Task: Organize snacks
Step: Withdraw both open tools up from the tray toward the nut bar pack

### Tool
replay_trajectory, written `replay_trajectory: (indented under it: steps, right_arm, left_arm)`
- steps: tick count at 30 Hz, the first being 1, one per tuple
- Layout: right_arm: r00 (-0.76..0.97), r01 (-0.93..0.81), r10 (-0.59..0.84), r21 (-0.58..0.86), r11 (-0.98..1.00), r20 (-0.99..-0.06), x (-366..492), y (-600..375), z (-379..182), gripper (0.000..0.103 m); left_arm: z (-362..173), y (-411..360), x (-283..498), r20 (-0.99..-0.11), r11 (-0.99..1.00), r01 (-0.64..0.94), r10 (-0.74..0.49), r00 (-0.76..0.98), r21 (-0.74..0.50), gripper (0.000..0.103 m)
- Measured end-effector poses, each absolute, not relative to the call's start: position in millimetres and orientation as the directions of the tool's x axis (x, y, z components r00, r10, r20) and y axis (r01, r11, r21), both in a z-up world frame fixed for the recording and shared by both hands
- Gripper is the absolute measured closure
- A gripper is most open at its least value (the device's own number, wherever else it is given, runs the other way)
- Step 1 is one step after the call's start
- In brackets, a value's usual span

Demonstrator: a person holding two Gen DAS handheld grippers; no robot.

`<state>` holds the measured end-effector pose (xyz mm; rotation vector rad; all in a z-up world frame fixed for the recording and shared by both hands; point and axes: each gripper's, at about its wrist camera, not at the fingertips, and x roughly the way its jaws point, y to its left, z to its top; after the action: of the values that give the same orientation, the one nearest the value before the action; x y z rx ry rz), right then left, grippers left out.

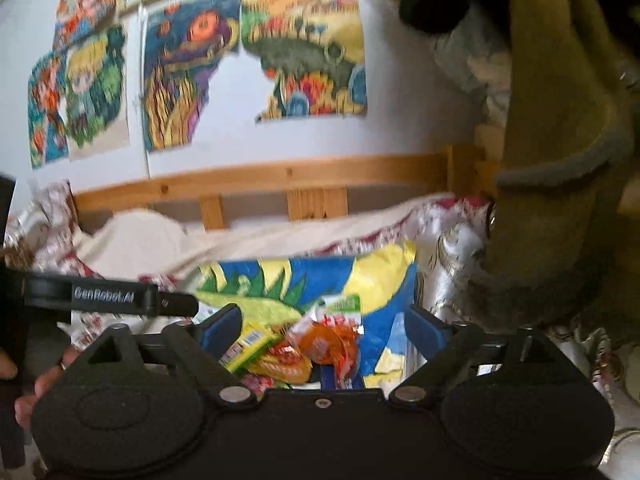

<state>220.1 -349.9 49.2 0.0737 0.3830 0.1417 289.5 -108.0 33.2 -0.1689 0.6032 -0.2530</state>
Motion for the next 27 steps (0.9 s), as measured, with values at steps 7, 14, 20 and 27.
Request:
replay_trajectory:
  steps: [7, 14, 20, 27]
  right_arm:
    - [0.945, -0.137, 0.159, 0.095, 0.986, -0.285, 173, -347, 75, 0.002]
    - [0.945, -0.188, 0.195, 0.051, 0.981, -0.263, 118, -335, 77, 0.001]
    - [0.930, -0.218, 0.220, 0.039, 0.975, -0.295, 76, -324, 62, 0.001]
    - [0.920, -0.211, 0.226, 0.081, 0.974, -0.320, 42, -317, 46, 0.001]
  left_arm:
    - [48, -92, 238, -0.474, 0.960, 0.180, -0.264, 0.840, -0.217, 0.001]
    - [46, -73, 188, -0.465, 0.967, 0.164, -0.239, 0.853, -0.196, 0.001]
    - [23, -57, 140, -0.503, 0.978, 0.150, -0.204, 0.840, -0.145, 0.001]
    - [-1, -42, 98, -0.541, 0.988, 0.110, -0.151, 0.827, -0.107, 0.001]
